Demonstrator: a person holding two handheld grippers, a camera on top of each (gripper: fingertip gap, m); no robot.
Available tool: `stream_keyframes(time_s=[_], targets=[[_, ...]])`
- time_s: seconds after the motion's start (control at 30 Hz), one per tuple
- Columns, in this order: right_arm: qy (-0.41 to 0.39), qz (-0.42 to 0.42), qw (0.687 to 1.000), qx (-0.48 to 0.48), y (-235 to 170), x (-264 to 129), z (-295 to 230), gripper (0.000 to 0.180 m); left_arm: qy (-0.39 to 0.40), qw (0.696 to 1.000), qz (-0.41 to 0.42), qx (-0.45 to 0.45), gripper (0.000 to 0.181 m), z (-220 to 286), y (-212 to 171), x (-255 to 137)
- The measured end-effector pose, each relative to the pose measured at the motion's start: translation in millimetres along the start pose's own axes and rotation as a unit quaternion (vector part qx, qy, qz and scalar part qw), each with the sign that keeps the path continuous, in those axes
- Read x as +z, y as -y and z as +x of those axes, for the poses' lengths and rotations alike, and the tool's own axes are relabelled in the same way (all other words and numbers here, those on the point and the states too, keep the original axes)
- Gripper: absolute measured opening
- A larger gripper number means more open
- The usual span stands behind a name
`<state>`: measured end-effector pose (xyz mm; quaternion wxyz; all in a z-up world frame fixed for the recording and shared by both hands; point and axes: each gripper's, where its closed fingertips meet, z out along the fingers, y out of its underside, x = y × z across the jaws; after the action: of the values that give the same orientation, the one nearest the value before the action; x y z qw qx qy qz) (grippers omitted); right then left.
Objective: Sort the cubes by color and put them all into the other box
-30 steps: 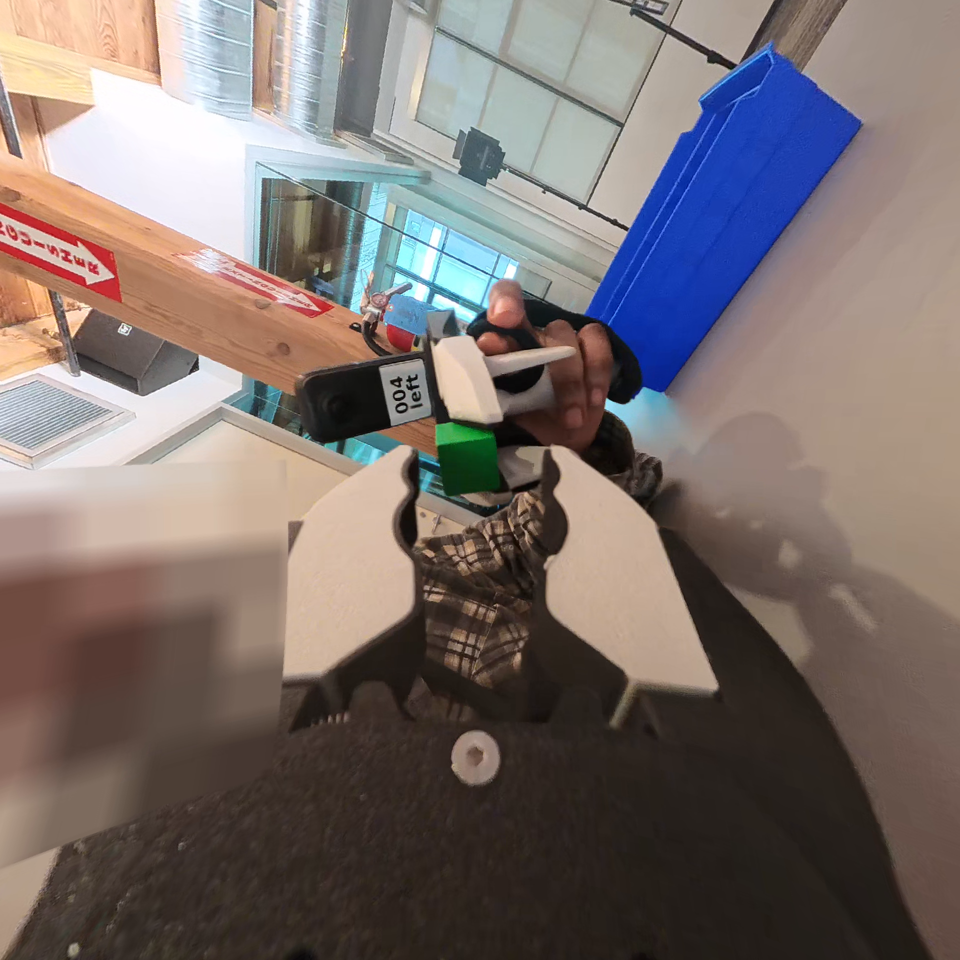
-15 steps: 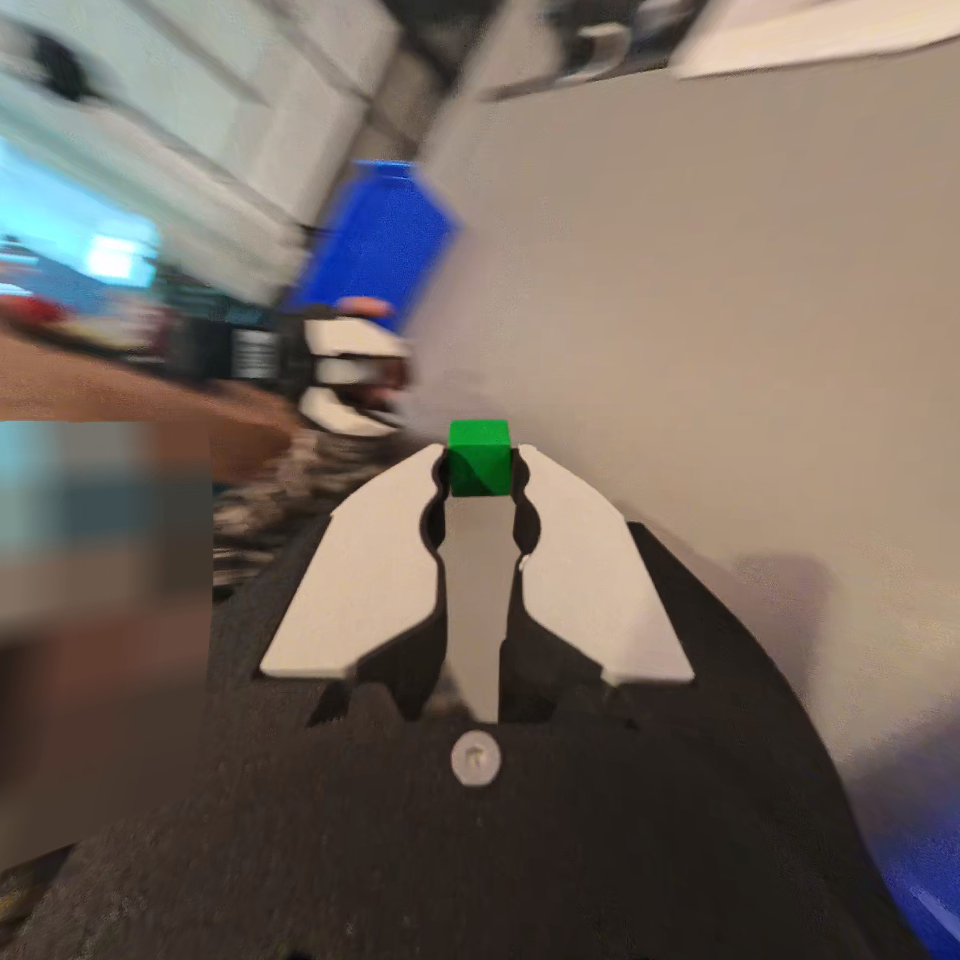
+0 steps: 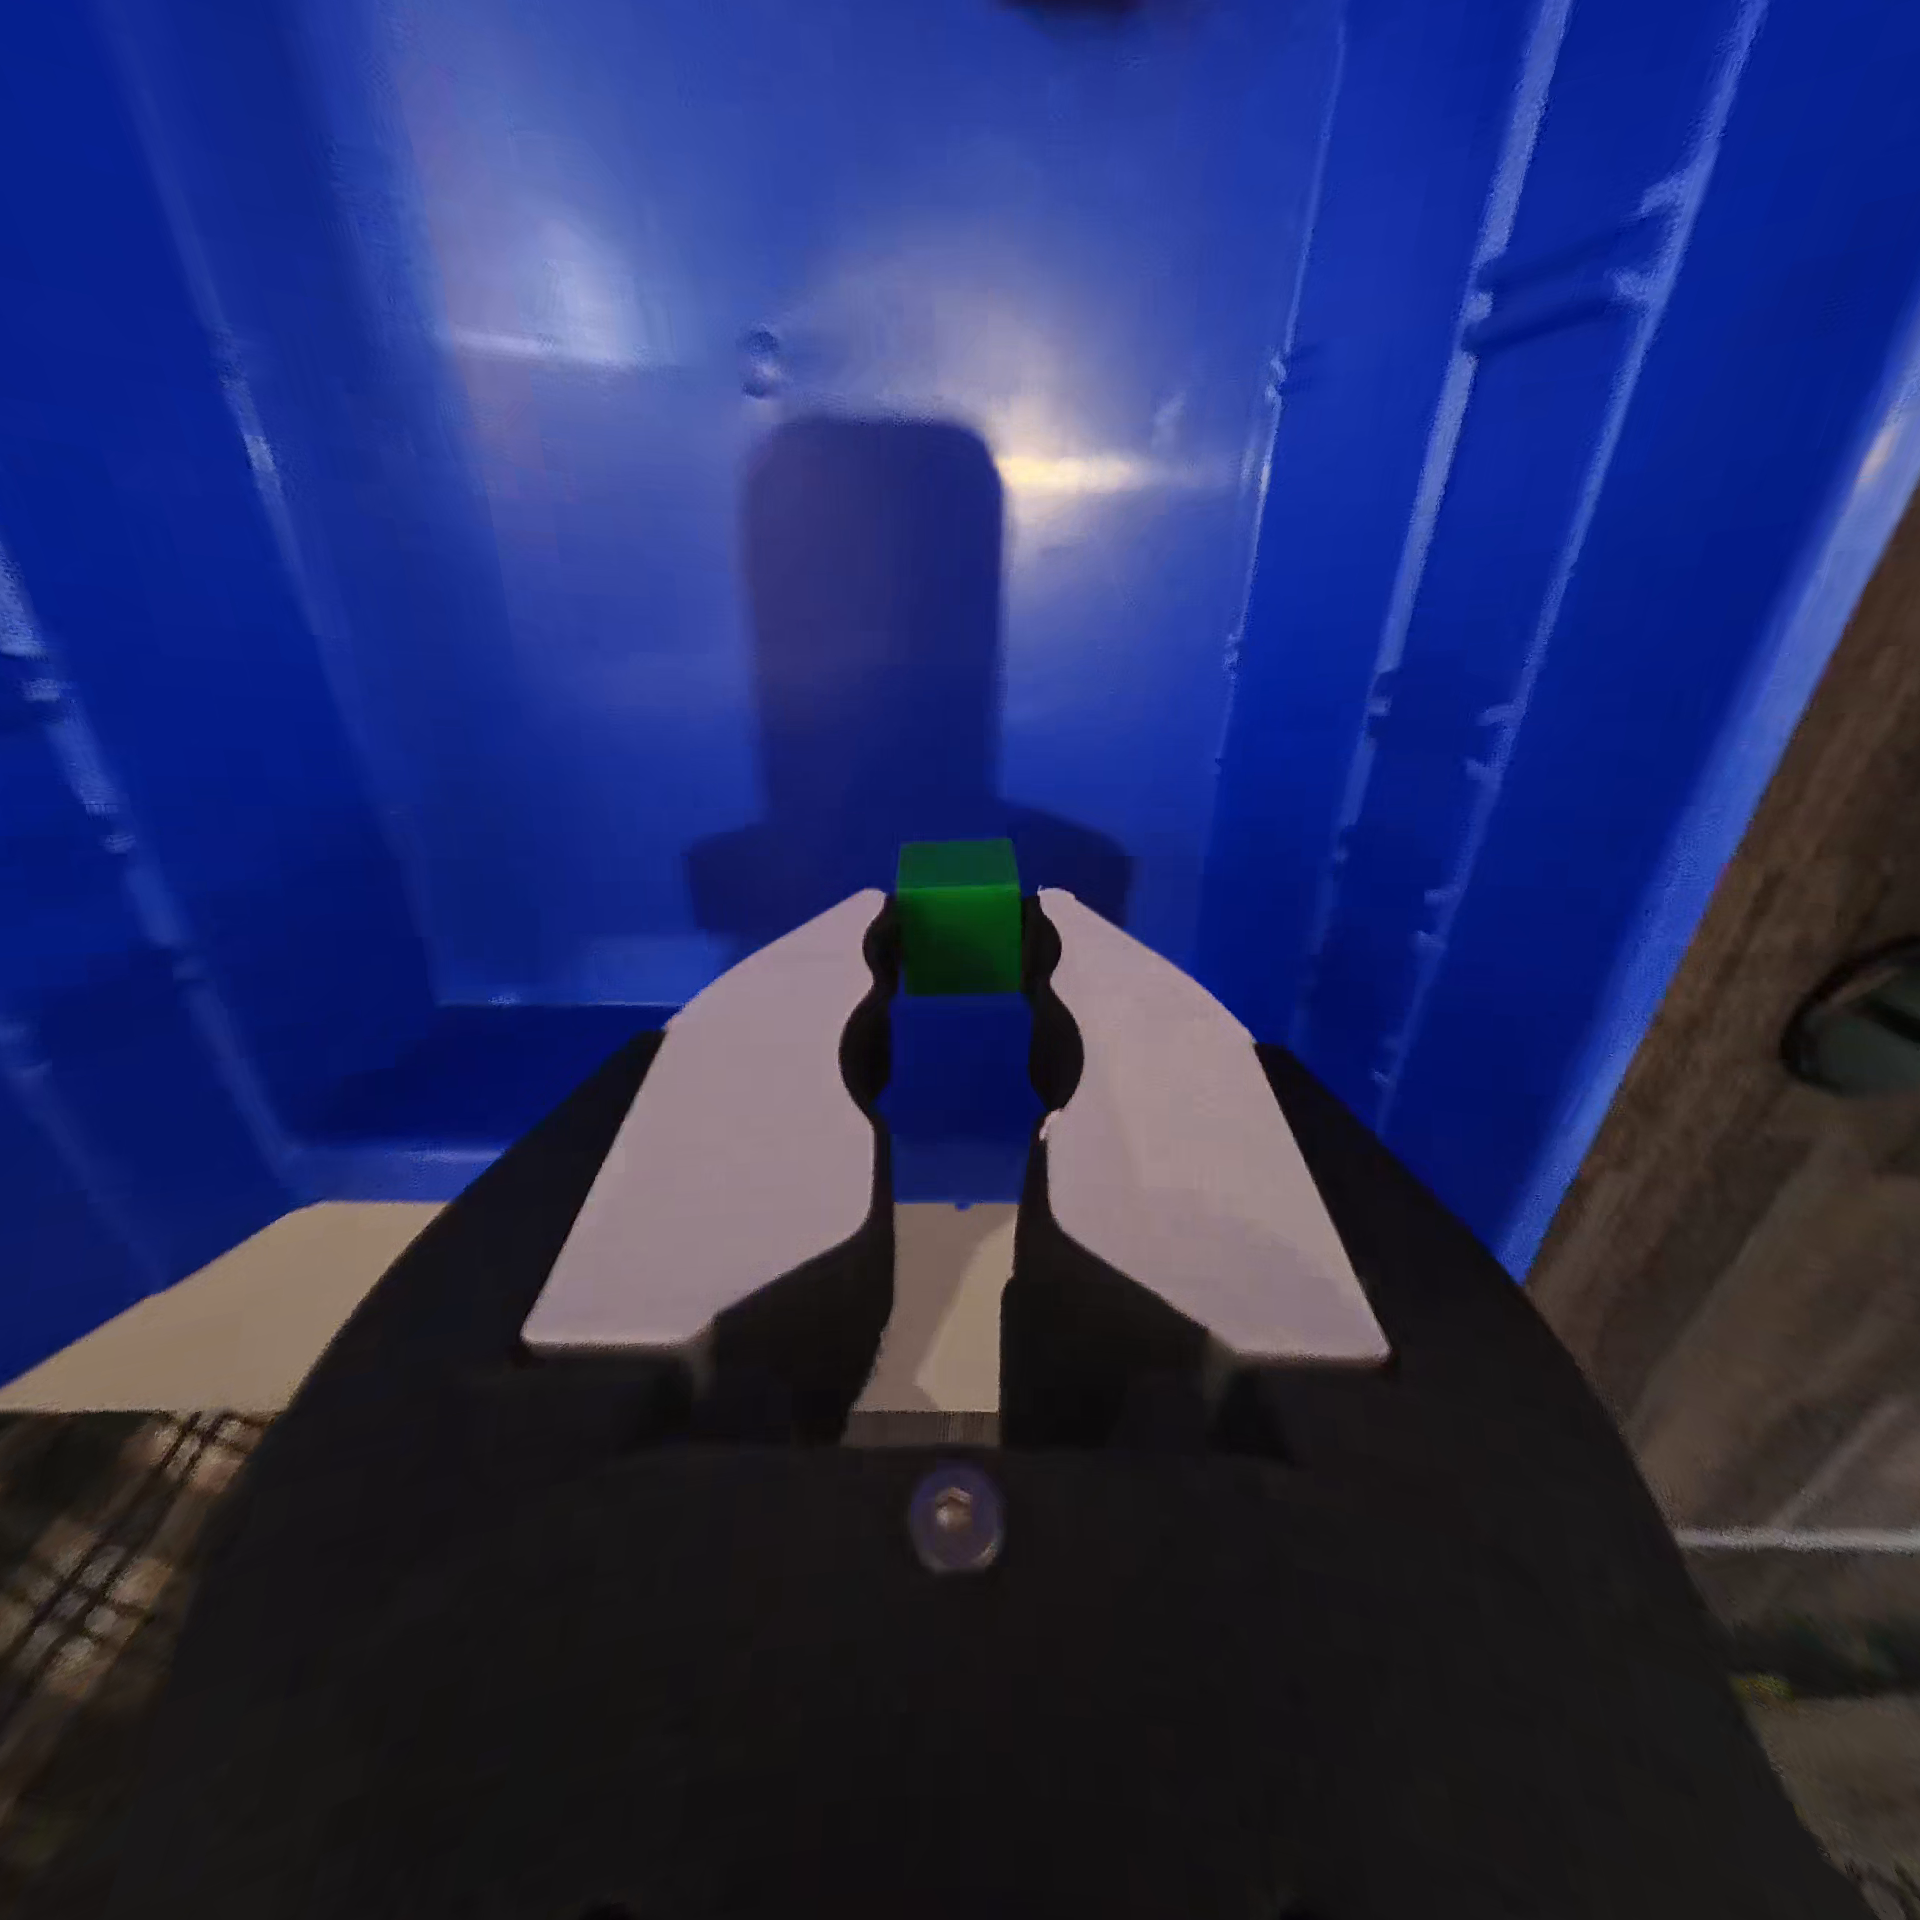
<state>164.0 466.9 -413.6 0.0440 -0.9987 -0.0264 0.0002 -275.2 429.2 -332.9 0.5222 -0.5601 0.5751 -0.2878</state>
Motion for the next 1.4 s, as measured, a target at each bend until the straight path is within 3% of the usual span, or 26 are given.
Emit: stream_keyframes(time_s=[0.4, 0.5, 0.63, 0.77, 0.9, 1.0, 1.23, 1.4], targets=[[-0.021, -0.028, 0.998, 0.047, -7.9, 30.2, 22.1, 0.023, -0.009, 1.0, -0.008, -0.003, 0.034, 2.4, -4.1, 2.0], [-0.028, -0.027, 0.998, 0.051, -9.3, 24.9, 21.1, 0.036, -0.008, 1.0, -0.007, -0.003, 0.034, 2.4, -3.6, 1.9], [-0.014, -0.002, 0.999, 0.044, -0.9, -17.8, 4.1, 0.049, -0.003, 1.0, -0.006, -0.01, 0.035, -1.0, -4.7, 1.3], [-0.025, 0.133, 0.991, -0.003, 34.4, -112.1, -22.7, 0.06, 0.004, 1.0, -0.004, -0.018, 0.037, -4.8, -4.7, 0.5], [0.031, 0.327, 0.94, -0.095, 66.4, -189.0, -91.3, 0.079, 0.012, 1.0, -0.002, -0.018, 0.039, -7.6, -2.7, -1.1], [0.07, 0.439, 0.882, -0.158, 75.6, -201.9, -149.8, 0.09, 0.012, 0.999, 0.006, -0.03, 0.04, -9.8, -0.6, -1.7], [0.234, 0.527, 0.783, -0.233, 86.6, -128.2, -280.2, 0.093, 0.034, 0.998, 0.013, -0.051, 0.043, -19.3, 2.7, -7.8], [0.297, 0.562, 0.739, -0.222, 103.3, -82.5, -324.9, 0.091, 0.076, 0.996, 0.011, -0.054, 0.044, -25.2, 12.5, -37.6]])
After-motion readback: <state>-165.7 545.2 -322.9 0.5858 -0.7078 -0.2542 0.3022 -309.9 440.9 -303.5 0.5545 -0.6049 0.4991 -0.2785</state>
